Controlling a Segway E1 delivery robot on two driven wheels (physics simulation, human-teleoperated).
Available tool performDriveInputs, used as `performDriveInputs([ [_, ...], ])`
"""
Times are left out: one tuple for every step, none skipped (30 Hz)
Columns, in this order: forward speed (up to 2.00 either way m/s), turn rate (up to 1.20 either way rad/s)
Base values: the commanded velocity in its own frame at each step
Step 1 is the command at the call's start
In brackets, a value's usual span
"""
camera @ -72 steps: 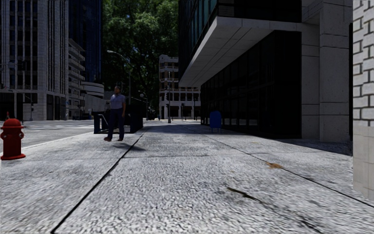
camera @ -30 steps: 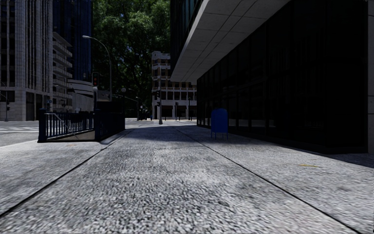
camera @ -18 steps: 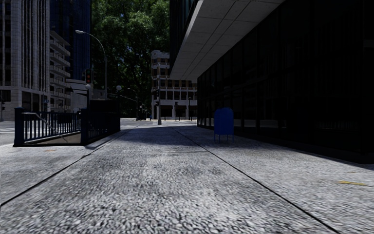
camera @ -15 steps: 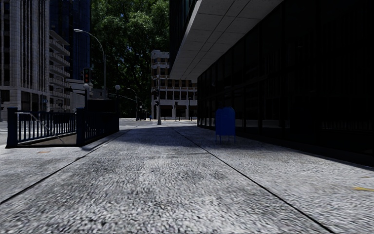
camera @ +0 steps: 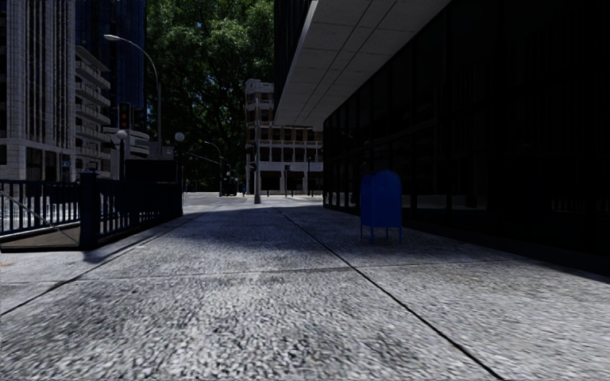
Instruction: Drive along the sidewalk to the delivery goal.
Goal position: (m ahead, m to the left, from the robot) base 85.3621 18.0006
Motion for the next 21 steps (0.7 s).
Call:
performDriveInputs([
  [2.00,0.00],
  [2.00,0.00],
  [2.00,0.00],
  [2.00,0.00],
  [2.00,0.00],
  [2.00,0.00],
  [2.00,0.00],
  [2.00,0.00],
  [2.00,0.00],
  [2.00,0.00],
  [2.00,0.00],
  [2.00,0.00],
  [2.00,0.00],
  [2.00,0.00],
  [2.00,0.00],
  [2.00,0.00],
  [2.00,0.00],
  [2.00,0.00],
  [2.00,0.00],
  [2.00,0.00],
  [2.00,0.00],
])
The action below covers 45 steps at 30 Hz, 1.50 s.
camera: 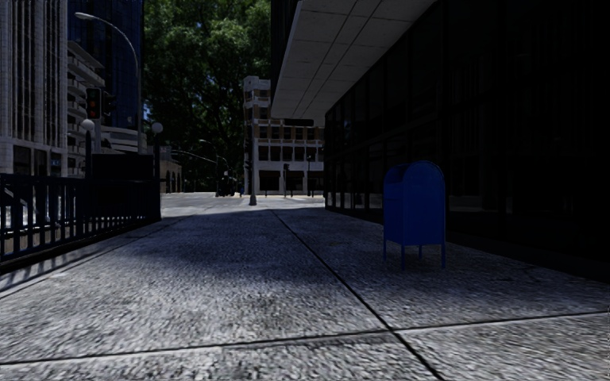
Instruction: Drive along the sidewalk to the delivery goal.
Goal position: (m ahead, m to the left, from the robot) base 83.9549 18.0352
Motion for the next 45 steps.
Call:
performDriveInputs([
  [2.00,0.00],
  [2.00,0.00],
  [2.00,0.00],
  [2.00,0.00],
  [2.00,0.00],
  [2.00,0.00],
  [2.00,0.00],
  [2.00,0.00],
  [2.00,0.00],
  [2.00,0.00],
  [2.00,0.00],
  [2.00,0.00],
  [2.00,0.00],
  [2.00,0.00],
  [2.00,0.00],
  [2.00,0.00],
  [2.00,0.00],
  [2.00,0.00],
  [2.00,0.00],
  [2.00,0.00],
  [2.00,0.00],
  [2.00,0.00],
  [2.00,0.00],
  [2.00,0.00],
  [2.00,0.00],
  [2.00,0.00],
  [2.00,0.00],
  [2.00,0.00],
  [2.00,0.00],
  [2.00,0.00],
  [2.00,0.00],
  [2.00,0.00],
  [2.00,0.00],
  [2.00,0.00],
  [2.00,0.00],
  [2.00,0.00],
  [2.00,0.00],
  [2.00,0.00],
  [2.00,0.00],
  [2.00,0.00],
  [2.00,0.00],
  [2.00,0.00],
  [2.00,0.00],
  [2.00,0.00],
  [2.00,0.00],
])
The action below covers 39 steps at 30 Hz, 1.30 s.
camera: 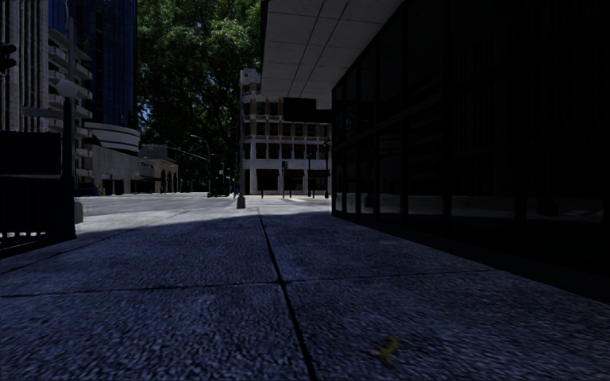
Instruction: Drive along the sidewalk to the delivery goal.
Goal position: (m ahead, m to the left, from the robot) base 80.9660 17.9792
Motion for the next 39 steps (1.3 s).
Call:
performDriveInputs([
  [2.00,0.00],
  [2.00,0.00],
  [2.00,0.00],
  [2.00,0.00],
  [2.00,0.00],
  [2.00,0.00],
  [2.00,0.00],
  [2.00,0.00],
  [2.00,0.00],
  [2.00,0.00],
  [2.00,0.00],
  [2.00,0.05],
  [2.00,0.21],
  [2.00,0.21],
  [2.00,0.26],
  [2.00,0.27],
  [2.00,0.27],
  [2.00,0.27],
  [2.00,0.27],
  [2.00,0.27],
  [2.00,0.26],
  [2.00,0.21],
  [2.00,0.15],
  [2.00,0.09],
  [2.00,0.09],
  [2.00,0.00],
  [2.00,0.00],
  [2.00,0.00],
  [2.00,0.00],
  [2.00,0.00],
  [2.00,0.00],
  [2.00,0.00],
  [2.00,0.06],
  [2.00,0.11],
  [2.00,0.12],
  [2.00,0.12],
  [2.00,0.12],
  [2.00,0.13],
  [2.00,0.10],
])
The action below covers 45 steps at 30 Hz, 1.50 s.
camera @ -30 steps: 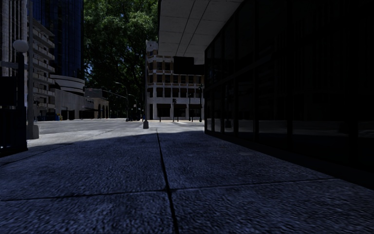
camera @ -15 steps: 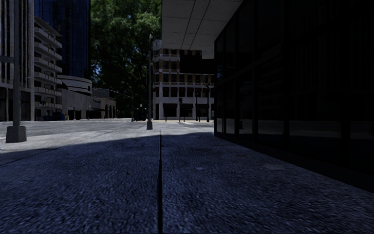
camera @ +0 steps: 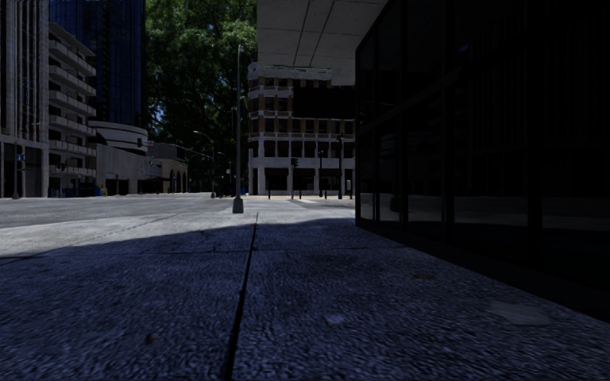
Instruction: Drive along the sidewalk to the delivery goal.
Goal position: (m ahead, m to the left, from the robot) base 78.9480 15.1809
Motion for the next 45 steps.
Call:
performDriveInputs([
  [2.00,0.02],
  [2.00,0.00],
  [2.00,0.00],
  [2.00,0.00],
  [2.00,0.00],
  [2.00,0.00],
  [2.00,0.00],
  [2.00,0.00],
  [2.00,0.01],
  [2.00,0.04],
  [2.00,0.09],
  [2.00,0.15],
  [2.00,0.18],
  [2.00,0.20],
  [2.00,0.20],
  [2.00,0.21],
  [2.00,0.21],
  [2.00,0.21],
  [2.00,0.21],
  [2.00,0.21],
  [2.00,0.21],
  [2.00,0.21],
  [2.00,0.21],
  [2.00,0.21],
  [2.00,0.21],
  [2.00,0.21],
  [2.00,0.21],
  [2.00,0.21],
  [2.00,0.21],
  [2.00,0.21],
  [2.00,0.21],
  [2.00,0.21],
  [2.00,0.21],
  [2.00,0.21],
  [2.00,0.21],
  [2.00,0.21],
  [2.00,0.21],
  [2.00,0.21],
  [2.00,0.21],
  [2.00,0.21],
  [2.00,0.22],
  [2.00,0.24],
  [2.00,0.24],
  [2.00,0.25],
  [2.00,0.25],
])
